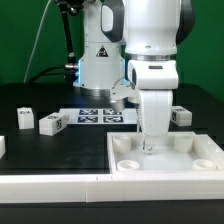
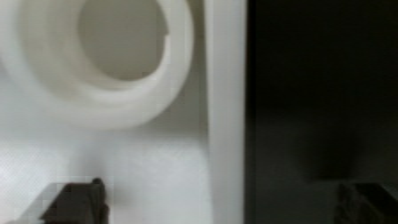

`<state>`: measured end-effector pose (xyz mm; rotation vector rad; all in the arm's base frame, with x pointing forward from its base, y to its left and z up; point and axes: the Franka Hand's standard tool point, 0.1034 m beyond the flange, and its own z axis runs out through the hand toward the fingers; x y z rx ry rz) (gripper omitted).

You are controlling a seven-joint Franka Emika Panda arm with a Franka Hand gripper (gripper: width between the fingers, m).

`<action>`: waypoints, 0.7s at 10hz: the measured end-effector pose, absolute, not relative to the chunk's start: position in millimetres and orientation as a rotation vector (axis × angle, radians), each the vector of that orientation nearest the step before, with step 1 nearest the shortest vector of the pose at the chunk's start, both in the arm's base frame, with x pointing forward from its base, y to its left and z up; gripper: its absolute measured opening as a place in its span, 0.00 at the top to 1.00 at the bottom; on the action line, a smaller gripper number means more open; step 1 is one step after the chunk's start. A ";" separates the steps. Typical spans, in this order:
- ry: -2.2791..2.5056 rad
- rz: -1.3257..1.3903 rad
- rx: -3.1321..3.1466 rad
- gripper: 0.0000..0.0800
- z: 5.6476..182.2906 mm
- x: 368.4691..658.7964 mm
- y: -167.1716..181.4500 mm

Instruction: Assemble one leg

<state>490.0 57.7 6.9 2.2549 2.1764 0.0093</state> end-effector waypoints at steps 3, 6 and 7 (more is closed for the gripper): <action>2.175 0.011 2.254 0.19 7.8 490.6 57.6; 2.071 -0.035 2.328 0.19 50.5 486.5 77.4; 1.942 -0.053 2.422 0.19 68.2 483.1 91.2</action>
Offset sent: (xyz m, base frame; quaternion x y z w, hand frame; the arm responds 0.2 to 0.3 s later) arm -0.0076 0.0107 0.0367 0.0257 -0.0397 0.0140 0.9988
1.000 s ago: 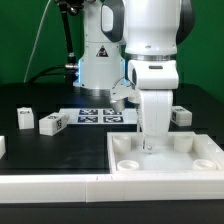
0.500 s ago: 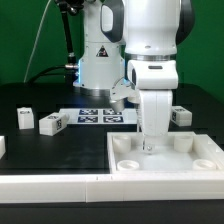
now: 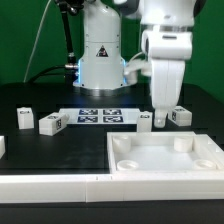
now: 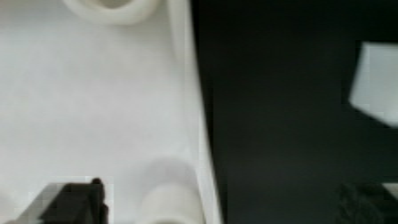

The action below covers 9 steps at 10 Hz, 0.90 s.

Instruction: Assemble one leg

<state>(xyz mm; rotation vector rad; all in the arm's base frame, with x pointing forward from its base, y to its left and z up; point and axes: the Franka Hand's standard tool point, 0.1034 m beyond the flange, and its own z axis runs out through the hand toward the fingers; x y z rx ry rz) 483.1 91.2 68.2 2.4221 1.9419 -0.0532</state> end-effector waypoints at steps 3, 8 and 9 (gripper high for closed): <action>1.794 -0.039 2.530 0.19 71.4 484.0 96.4; 1.014 0.005 2.948 0.19 64.7 459.7 103.8; 0.845 0.011 3.003 0.19 63.0 451.4 111.2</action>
Offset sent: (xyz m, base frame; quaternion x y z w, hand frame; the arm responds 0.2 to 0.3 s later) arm 0.0000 0.0000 0.0000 0.0000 0.0000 0.2377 0.9713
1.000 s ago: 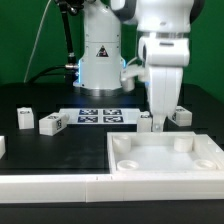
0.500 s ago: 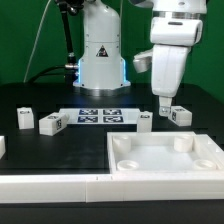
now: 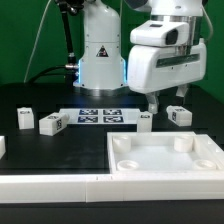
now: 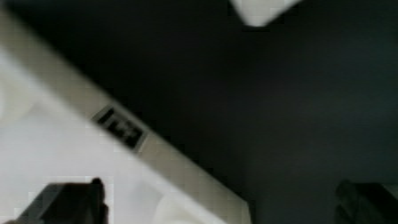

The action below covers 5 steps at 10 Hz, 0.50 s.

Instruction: Assemble one leg

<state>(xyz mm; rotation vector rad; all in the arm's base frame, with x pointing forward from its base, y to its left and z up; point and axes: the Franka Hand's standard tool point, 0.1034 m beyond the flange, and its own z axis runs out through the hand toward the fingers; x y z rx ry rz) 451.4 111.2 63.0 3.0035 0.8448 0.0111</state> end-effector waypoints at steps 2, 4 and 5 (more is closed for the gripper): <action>0.533 -0.002 3.097 0.19 61.3 445.5 120.3; 0.302 -0.010 3.148 0.19 61.2 444.1 125.6; 0.163 -0.015 3.165 0.19 61.2 443.6 127.1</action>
Offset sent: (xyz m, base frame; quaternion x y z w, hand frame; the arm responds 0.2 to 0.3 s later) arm 0.0000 0.0000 0.0000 0.0000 0.0000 0.1593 0.9872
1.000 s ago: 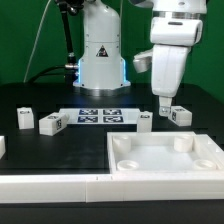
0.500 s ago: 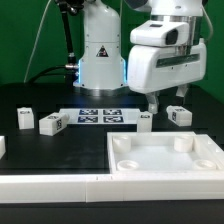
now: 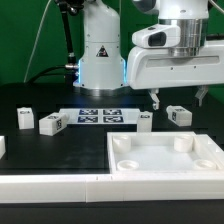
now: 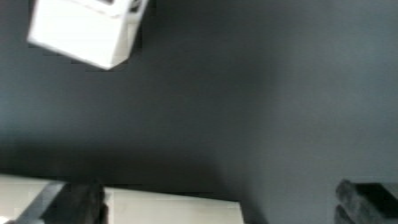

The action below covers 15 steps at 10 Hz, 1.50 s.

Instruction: Assemble one leg

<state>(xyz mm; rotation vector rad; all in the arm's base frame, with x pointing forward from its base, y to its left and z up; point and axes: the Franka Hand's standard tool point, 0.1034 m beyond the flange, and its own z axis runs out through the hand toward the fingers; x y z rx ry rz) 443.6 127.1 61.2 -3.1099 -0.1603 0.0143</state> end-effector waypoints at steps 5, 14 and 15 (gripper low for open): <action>-0.249 0.276 -3.115 0.19 57.2 415.6 139.6; -0.230 1.208 -2.930 0.19 44.0 394.0 145.9; -0.258 1.189 -2.932 0.19 41.2 389.0 154.6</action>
Offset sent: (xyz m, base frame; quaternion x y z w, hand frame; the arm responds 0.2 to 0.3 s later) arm -0.0277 0.0282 -0.0056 0.0107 0.0015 -0.0143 0.9998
